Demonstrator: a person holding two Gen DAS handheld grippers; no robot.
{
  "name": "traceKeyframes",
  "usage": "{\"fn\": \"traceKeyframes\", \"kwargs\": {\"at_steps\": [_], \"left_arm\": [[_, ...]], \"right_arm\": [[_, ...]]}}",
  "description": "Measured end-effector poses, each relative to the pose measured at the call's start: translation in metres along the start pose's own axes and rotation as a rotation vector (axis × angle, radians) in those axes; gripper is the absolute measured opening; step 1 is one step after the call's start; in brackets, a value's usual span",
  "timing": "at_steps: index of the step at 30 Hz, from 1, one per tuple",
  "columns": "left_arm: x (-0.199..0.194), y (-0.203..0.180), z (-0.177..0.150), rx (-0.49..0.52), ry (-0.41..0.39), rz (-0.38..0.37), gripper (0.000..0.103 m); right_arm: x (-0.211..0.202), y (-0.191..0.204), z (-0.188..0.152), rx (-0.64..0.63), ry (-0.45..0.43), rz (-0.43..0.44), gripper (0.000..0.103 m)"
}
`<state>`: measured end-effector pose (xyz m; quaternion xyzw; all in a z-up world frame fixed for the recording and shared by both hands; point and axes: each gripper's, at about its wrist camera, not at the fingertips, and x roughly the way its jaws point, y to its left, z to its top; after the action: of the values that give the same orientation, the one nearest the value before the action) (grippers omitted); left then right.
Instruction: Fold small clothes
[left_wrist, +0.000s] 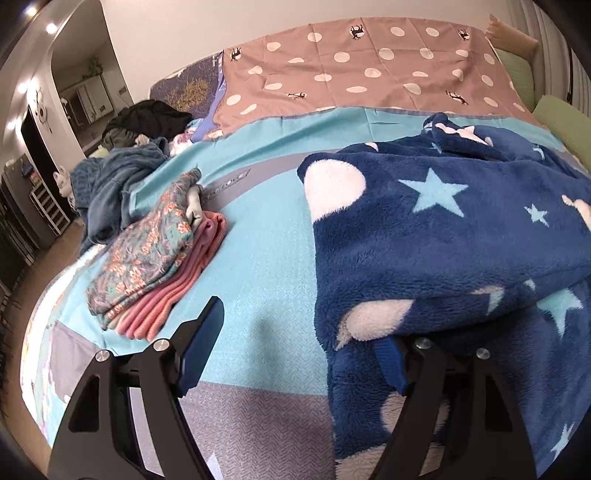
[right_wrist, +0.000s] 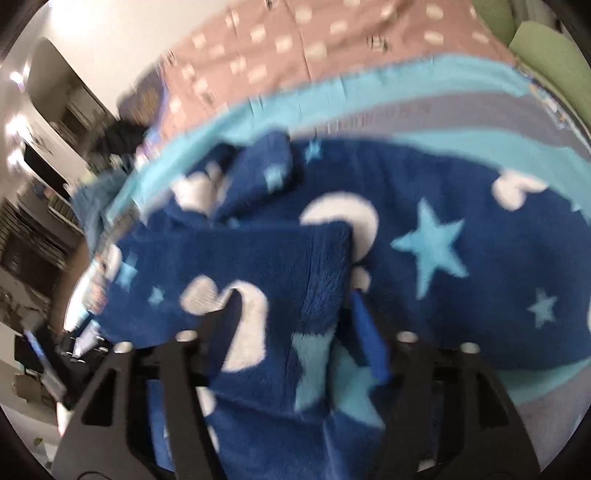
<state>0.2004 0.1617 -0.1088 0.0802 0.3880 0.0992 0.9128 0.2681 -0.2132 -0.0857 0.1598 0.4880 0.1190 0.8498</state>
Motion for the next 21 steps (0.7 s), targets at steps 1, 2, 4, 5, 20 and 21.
{"fn": "traceKeyframes", "kwargs": {"at_steps": [1,2,4,5,20,21], "left_arm": [[0.001,0.002,0.000,-0.010,0.004,-0.012,0.077],[0.001,0.003,0.000,-0.015,0.006,-0.018,0.077],[0.001,0.003,0.000,-0.019,0.006,-0.022,0.077],[0.001,0.003,0.000,-0.019,0.006,-0.021,0.077],[-0.028,0.027,-0.008,-0.152,-0.003,-0.212,0.054],[-0.034,0.030,-0.008,-0.183,-0.002,-0.259,0.030]], "right_arm": [[0.003,0.000,0.001,0.010,-0.015,-0.014,0.040],[0.001,0.002,0.003,-0.003,-0.035,-0.002,0.023],[-0.016,0.012,0.004,-0.028,-0.100,0.033,0.014],[-0.035,0.022,0.006,-0.081,-0.183,0.012,0.014],[-0.054,0.002,-0.006,-0.121,-0.208,-0.083,0.026],[-0.064,0.008,-0.011,-0.153,-0.211,-0.048,0.026]]}}
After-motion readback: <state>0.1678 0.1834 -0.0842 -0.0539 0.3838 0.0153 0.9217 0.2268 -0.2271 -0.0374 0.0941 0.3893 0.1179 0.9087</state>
